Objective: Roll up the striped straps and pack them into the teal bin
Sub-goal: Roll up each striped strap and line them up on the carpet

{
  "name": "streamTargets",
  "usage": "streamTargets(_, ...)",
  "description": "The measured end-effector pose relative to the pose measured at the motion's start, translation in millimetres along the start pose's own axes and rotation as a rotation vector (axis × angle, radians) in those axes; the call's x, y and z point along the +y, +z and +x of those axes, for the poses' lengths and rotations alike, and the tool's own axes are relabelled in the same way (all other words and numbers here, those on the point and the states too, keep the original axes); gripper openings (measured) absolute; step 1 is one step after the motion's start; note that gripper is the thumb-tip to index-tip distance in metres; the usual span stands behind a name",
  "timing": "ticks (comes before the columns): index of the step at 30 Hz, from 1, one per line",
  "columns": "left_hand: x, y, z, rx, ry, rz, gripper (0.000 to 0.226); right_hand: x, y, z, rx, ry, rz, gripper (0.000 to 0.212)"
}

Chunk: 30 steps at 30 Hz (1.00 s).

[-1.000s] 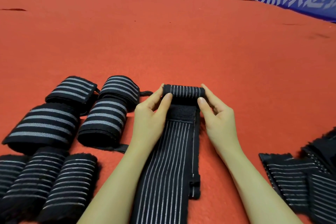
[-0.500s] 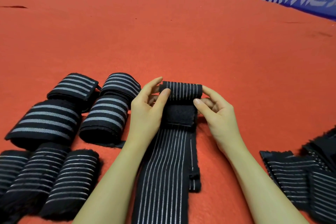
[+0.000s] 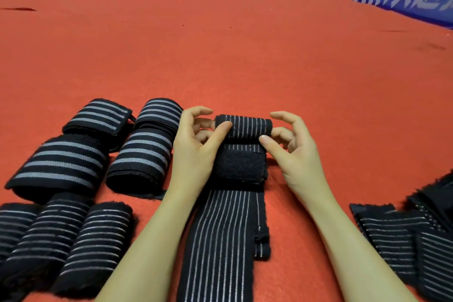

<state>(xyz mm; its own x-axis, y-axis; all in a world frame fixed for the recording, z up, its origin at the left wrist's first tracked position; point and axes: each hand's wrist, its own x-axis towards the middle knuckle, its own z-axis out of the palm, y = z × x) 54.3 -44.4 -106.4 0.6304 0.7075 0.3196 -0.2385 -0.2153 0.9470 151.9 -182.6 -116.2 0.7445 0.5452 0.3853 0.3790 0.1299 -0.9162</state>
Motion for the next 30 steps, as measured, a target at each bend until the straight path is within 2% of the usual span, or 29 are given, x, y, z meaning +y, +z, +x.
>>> streamTargets(5,-3.0,-1.1,-1.2,-0.051,-0.043,-0.012,0.025,1.3,-2.3,0.6,0.099,0.042,0.067,0.023)
streamTargets(12,3.4,-2.1,1.8,-0.052,-0.053,-0.069,0.019,-3.2,-5.2,3.2,0.036,0.083,0.124,0.024)
streamTargets(14,2.5,-3.4,2.1,-0.059,-0.040,-0.070,0.026,-3.1,-5.5,1.8,0.004,0.095,0.123,0.025)
streamTargets(17,0.3,-7.1,4.2,-0.120,-0.025,-0.088,0.048,-4.0,-4.5,2.0,-0.067,0.104,0.149,0.024)
streamTargets(20,-1.9,-8.8,6.2,-0.206,-0.008,0.001,0.036,-6.4,-5.7,2.7,-0.092,0.100,0.160,0.022)
streamTargets(23,-0.6,-8.0,4.3,-0.213,-0.032,-0.036,0.024,-8.9,-7.0,2.2,-0.093,0.065,0.135,0.019)
streamTargets(30,4.6,-6.6,6.8,-0.249,-0.020,-0.138,0.022,-12.7,-1.9,3.6,-0.055,0.103,0.238,0.018)
